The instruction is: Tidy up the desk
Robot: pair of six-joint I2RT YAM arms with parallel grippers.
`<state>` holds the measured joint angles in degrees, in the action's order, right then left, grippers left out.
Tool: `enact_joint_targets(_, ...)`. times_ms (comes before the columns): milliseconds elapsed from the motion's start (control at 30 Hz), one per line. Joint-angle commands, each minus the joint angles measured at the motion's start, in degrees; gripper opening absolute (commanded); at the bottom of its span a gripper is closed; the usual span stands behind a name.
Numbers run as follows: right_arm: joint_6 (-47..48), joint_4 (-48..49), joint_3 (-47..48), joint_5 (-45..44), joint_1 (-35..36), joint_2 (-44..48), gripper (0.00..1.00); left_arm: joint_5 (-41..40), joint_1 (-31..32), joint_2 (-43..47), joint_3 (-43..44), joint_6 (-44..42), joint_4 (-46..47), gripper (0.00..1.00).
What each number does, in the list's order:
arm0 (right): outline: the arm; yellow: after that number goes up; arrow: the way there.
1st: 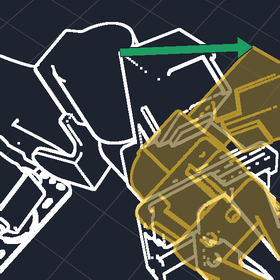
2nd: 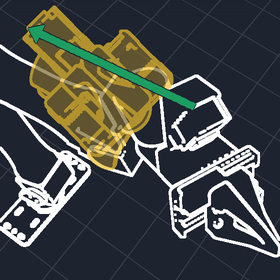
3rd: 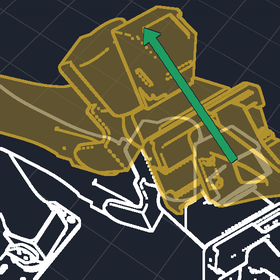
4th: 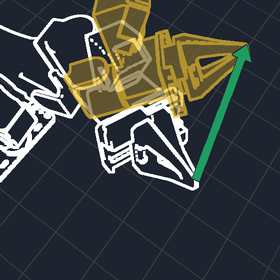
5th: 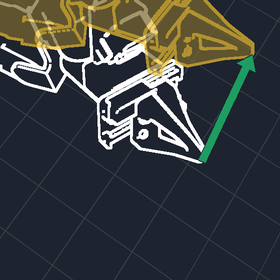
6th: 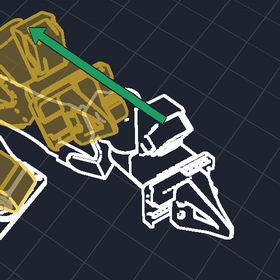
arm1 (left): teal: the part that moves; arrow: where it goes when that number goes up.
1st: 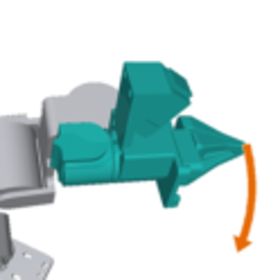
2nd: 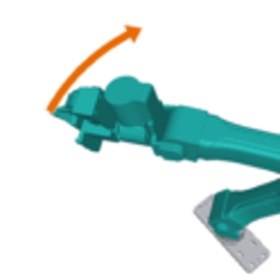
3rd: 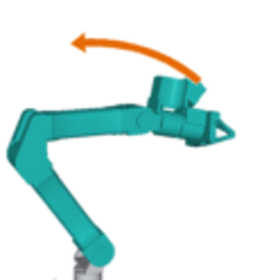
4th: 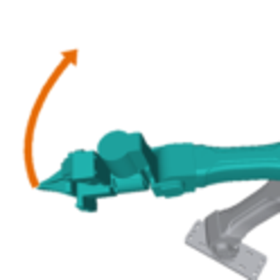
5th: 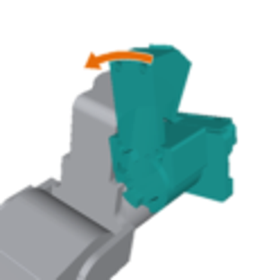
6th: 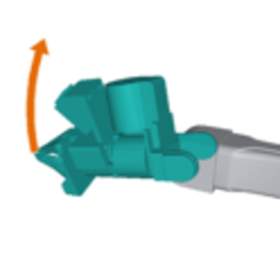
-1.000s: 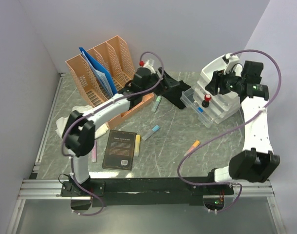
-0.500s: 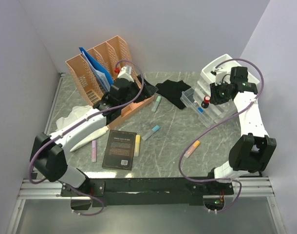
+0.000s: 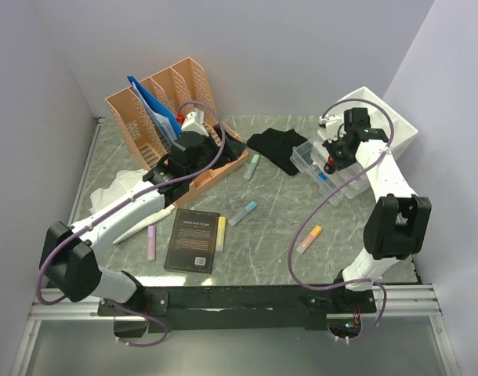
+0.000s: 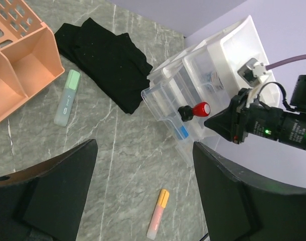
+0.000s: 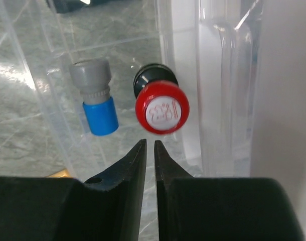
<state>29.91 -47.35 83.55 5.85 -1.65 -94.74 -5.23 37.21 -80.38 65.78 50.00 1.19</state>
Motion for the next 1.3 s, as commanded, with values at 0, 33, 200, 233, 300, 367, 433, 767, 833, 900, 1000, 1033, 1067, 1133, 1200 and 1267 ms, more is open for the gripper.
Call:
enact_joint_targets(0, 0.6, 5.4, 3.6, -4.8, 3.0, -3.8, 0.19, -0.8, -0.1, 2.4, -0.7, -1.3, 1.7, 0.84)
enact_joint_targets(33, 0.1, 5.8, 4.9, -4.8, 4.0, -4.6, 0.19, -0.6, -0.1, 2.2, -0.6, -1.3, 1.8, 0.84)
enact_joint_targets(200, -0.3, 6.4, 13.2, -4.5, 8.3, -9.2, 0.19, 0.0, -0.1, 1.8, 0.5, -1.6, 1.0, 0.84)
enact_joint_targets(233, -0.4, 6.0, 14.4, -4.4, 8.6, -9.9, 0.19, 0.0, -0.1, 1.9, 0.2, -1.6, 1.2, 0.84)
enact_joint_targets(300, -0.6, 3.9, 18.0, -3.0, 8.7, -12.0, 0.19, 0.0, -0.1, 2.4, -0.6, -1.4, 1.5, 0.84)
enact_joint_targets(367, -0.6, 3.9, 18.6, -2.8, 8.5, -12.1, 0.19, 0.0, -0.1, 3.0, -1.3, -1.4, 1.5, 0.84)
enact_joint_targets(433, -0.4, 4.6, 16.7, -2.2, 8.5, -10.8, 0.19, 0.0, -0.1, 3.3, -1.8, -1.2, 2.0, 0.84)
enact_joint_targets(767, -0.4, -1.5, 14.8, 4.4, 4.1, -6.3, 0.25, 1.9, -0.4, 1.5, -0.8, -2.2, 3.0, 0.86)
enact_joint_targets(833, 0.2, -1.4, 13.9, 4.2, 3.4, -6.7, 0.26, 2.5, -0.4, 0.8, -0.5, -2.2, 3.3, 0.86)
enact_joint_targets(900, 0.9, -2.9, 14.1, 3.7, 2.7, -7.6, 0.27, 3.2, -0.4, 0.0, -0.1, -2.1, 3.3, 0.86)
enact_joint_targets(1000, 2.3, -6.3, 14.1, 4.0, 1.9, -7.9, 0.27, 3.8, -0.4, -0.4, 0.2, -1.9, 3.6, 0.86)
enact_joint_targets(1033, 2.9, -7.0, 12.8, 4.1, 1.9, -7.6, 0.26, 3.8, -0.4, -0.6, 0.1, -1.9, 3.6, 0.86)
enact_joint_targets(1067, 3.5, -8.1, 11.7, 4.1, -0.3, -5.9, 0.25, 3.9, -0.4, -0.5, 0.0, -1.7, 3.8, 0.86)
enact_joint_targets(1133, 4.9, -8.6, 7.9, 4.2, -2.0, -3.4, 0.24, 3.9, -0.4, -0.3, -0.4, -1.7, 3.9, 0.86)
enact_joint_targets(1200, 6.3, -9.2, 3.9, 4.2, -4.4, 0.9, 0.22, 3.9, -0.4, -0.2, -0.9, -1.5, 4.5, 0.87)
enact_joint_targets(1267, 7.4, -10.0, 1.5, 4.2, -5.5, 4.4, 0.22, 4.4, -0.5, -0.7, -1.2, -1.5, 4.9, 0.87)
